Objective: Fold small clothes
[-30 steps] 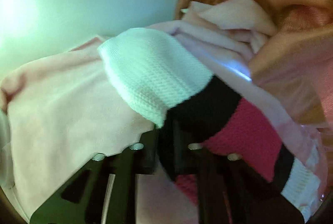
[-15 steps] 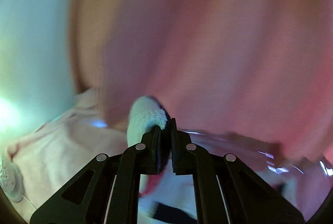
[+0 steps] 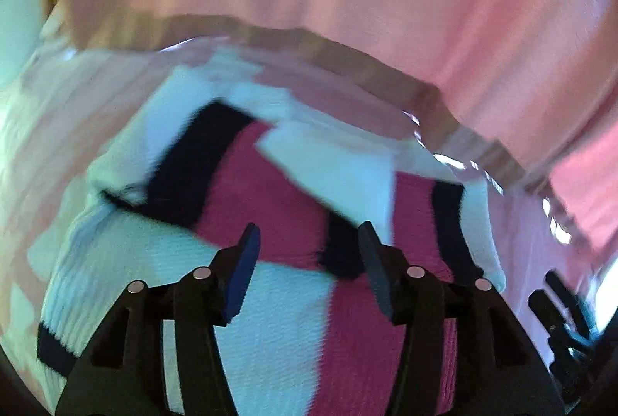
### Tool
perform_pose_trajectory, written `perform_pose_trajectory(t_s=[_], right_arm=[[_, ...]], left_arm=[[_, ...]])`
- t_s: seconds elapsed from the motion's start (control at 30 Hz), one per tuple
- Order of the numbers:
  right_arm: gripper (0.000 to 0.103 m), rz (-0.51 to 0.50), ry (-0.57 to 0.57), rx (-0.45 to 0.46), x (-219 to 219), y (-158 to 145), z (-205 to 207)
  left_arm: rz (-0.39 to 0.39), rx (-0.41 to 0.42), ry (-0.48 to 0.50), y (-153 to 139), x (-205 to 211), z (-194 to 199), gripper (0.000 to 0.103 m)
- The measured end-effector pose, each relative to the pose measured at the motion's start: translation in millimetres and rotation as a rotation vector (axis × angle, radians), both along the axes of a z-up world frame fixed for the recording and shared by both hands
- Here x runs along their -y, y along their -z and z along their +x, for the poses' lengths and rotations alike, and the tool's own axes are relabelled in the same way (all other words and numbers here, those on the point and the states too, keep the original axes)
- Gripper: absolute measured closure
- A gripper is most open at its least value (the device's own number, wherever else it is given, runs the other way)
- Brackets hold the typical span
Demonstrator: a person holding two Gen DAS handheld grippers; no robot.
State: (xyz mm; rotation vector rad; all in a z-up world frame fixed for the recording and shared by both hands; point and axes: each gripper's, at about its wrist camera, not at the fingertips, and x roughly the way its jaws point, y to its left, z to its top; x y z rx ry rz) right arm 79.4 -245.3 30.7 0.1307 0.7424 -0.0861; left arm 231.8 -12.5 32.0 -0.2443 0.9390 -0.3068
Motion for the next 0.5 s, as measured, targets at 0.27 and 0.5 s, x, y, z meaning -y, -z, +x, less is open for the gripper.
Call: perform_pose_trajectory(t_s=[0.27, 0.5], right_arm=[[0.026, -0.039, -0.161, -0.011, -73, 6, 44], [0.025, -0.180, -0.188, -0.110, -132, 42, 124]], left_arm=[[-0.116, -0.080, -0.211, 17, -98, 36, 0.039], [-0.223, -0.260, -0.252, 67, -107, 67, 0.052]])
